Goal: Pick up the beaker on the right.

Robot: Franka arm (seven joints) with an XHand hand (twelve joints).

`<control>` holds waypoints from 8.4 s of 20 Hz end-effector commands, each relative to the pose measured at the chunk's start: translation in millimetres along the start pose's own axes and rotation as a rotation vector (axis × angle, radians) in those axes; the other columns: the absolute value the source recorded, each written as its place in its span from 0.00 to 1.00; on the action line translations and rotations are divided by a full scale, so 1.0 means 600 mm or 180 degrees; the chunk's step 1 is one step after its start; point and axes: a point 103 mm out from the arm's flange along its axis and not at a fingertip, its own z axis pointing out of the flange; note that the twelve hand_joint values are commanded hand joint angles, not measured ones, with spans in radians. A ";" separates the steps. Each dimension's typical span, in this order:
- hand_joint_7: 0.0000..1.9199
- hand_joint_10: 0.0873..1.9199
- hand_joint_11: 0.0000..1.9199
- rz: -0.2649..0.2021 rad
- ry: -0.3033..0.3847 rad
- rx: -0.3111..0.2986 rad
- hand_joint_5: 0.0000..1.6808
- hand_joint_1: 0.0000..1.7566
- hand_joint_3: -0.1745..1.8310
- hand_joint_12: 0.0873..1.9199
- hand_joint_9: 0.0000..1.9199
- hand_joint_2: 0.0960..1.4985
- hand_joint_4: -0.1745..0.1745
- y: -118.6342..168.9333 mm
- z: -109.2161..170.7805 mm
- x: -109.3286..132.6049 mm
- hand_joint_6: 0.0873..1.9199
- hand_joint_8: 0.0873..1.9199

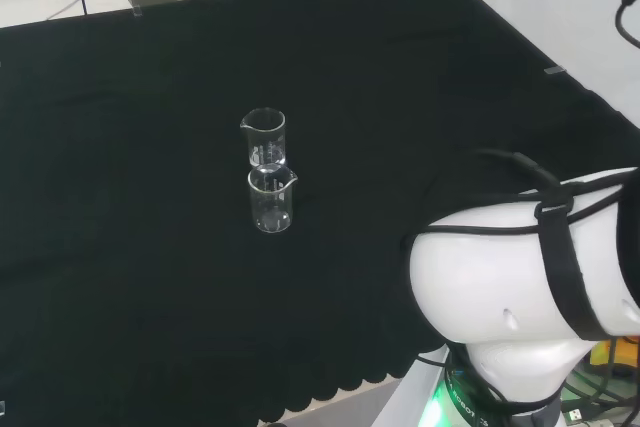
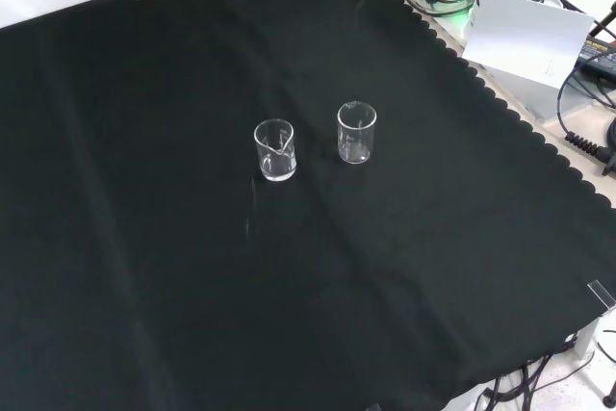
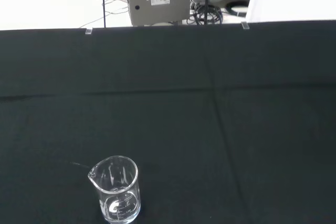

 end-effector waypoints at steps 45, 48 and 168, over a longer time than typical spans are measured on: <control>0.02 0.31 0.00 -0.0734 0.2021 0.1195 0.11 0.31 0.00 0.69 0.10 0.74 0.46 0.237 0.373 -0.012 0.00 0.25; 0.02 0.31 0.00 -0.0833 0.2089 0.1189 0.11 0.31 0.00 0.69 0.11 0.73 0.46 0.233 0.386 -0.008 0.00 0.25; 0.10 0.28 0.00 -0.1398 0.3194 0.1239 0.25 0.56 0.00 0.63 0.13 0.54 0.44 0.241 0.700 0.098 0.00 0.25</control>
